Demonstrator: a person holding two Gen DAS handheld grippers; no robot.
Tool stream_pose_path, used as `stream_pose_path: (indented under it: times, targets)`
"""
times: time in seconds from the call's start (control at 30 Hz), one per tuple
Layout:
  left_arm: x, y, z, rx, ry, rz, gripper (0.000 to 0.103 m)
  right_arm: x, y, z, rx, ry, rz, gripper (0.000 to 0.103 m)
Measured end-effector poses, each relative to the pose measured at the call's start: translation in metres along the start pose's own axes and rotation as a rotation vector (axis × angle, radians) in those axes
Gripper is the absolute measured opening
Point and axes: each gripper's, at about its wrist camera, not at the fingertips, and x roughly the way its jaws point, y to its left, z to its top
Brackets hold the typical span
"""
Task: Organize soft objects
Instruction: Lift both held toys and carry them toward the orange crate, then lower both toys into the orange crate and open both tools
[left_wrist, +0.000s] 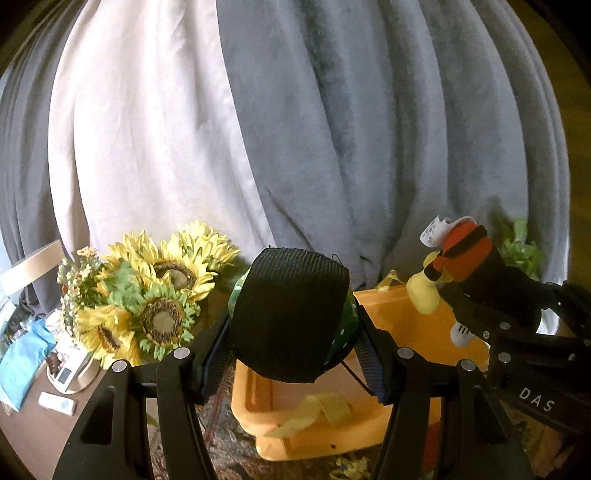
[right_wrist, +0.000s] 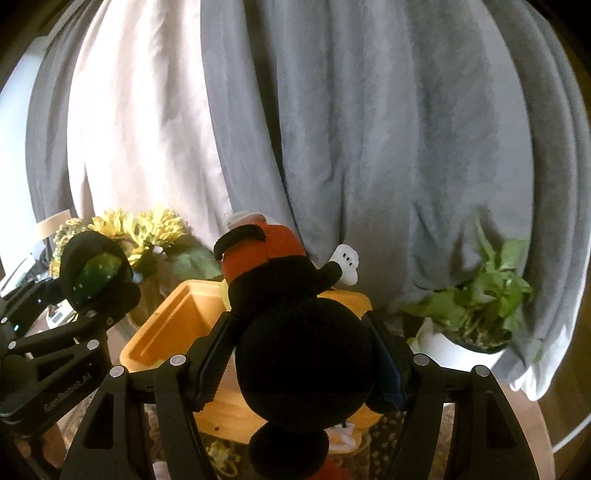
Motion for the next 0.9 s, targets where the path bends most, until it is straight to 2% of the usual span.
stream_pose_path:
  times: [0.13,0.33,0.6,0.83,0.9]
  targets:
    - [0.020,0.001,0.003,0.013,0.013,0.020,0.061,0.026,-0.002,0.002,0.011,0.052,0.024,0.070]
    - [0.058,0.004,0.004,0.011,0.084,0.012,0.061,0.069,-0.008,0.004,0.040,0.160,0.064,0.070]
    - [0.112,-0.002,-0.004,0.010,0.225,-0.026,0.061,0.115,-0.017,0.000,0.047,0.273,0.089,0.070]
    - [0.144,-0.006,-0.017,0.029,0.345,-0.047,0.061,0.144,-0.012,-0.009,-0.006,0.380,0.131,0.070]
    - [0.151,-0.011,-0.021,0.035,0.378,-0.051,0.062,0.150,-0.010,-0.013,-0.008,0.410,0.149,0.073]
